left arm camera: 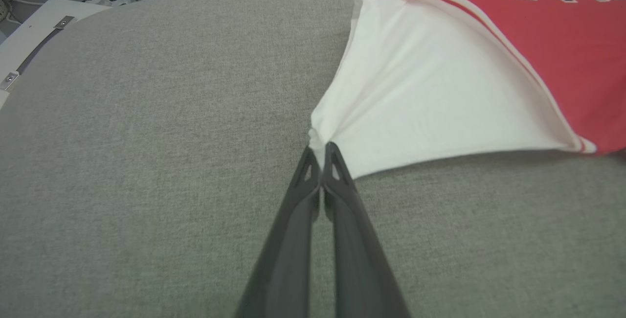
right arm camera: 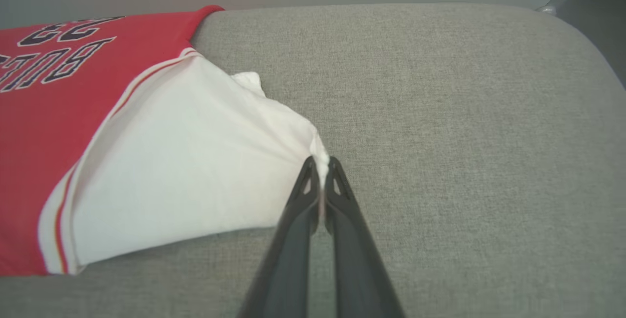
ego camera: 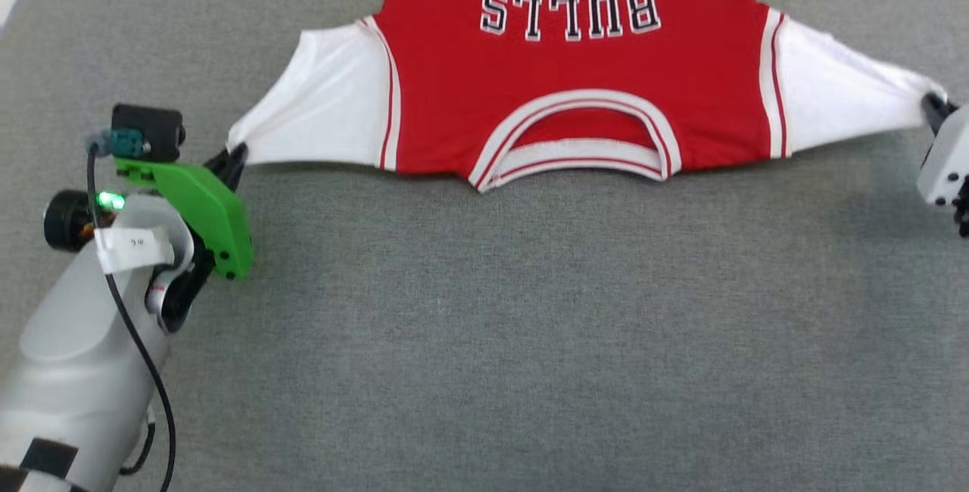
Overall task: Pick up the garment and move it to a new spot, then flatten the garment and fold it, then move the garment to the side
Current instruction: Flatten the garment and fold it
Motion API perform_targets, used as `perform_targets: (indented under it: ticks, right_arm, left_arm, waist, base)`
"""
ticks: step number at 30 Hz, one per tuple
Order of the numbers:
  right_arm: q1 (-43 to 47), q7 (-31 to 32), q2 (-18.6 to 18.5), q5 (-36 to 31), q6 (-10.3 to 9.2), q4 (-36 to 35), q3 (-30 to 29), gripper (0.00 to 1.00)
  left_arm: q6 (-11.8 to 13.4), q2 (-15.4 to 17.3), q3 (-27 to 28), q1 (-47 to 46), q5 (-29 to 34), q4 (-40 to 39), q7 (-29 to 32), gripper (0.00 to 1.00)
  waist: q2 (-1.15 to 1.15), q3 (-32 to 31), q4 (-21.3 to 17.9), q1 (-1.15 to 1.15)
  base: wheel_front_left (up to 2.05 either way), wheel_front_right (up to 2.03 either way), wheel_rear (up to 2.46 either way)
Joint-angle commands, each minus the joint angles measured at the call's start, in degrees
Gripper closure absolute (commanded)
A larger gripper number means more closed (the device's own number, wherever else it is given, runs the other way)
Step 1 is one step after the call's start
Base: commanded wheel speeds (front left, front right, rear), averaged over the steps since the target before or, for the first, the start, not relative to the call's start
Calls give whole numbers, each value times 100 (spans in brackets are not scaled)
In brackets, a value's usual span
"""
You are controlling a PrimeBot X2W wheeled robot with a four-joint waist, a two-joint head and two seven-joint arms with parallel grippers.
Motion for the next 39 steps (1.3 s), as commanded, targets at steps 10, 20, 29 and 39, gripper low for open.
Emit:
perform_targets:
  ticks: [10,20,29,39]
  right_arm:
    - [2262,1289,-421,1082,-13,-1269,-251,100]
    - [3993,2556,-448,1287,-13,-2531,-938,100]
    - [4910,3499,13,924,-13,-3808,-1669,30]
    - [3823,4382,231,825,-13,-5478,-1846,0]
  left_arm:
    - [378,662,-206,2022,-500,-1529,867,100]
    - [934,1064,-251,3469,-916,-2924,1390,100]
    - [1121,1218,-318,4124,-1210,-3989,1681,100]
    - [1328,1342,-357,3904,-1014,-5325,1922,100]
  waist:
    - [62,-1106,-91,1]
    - [62,-1426,-74,1]
    - [62,-1306,-15,1]
    - [62,-390,368,1]
  base:
    - [0,0,0]
    - [0,0,0]
    - [0,0,0]
    - [0,0,0]
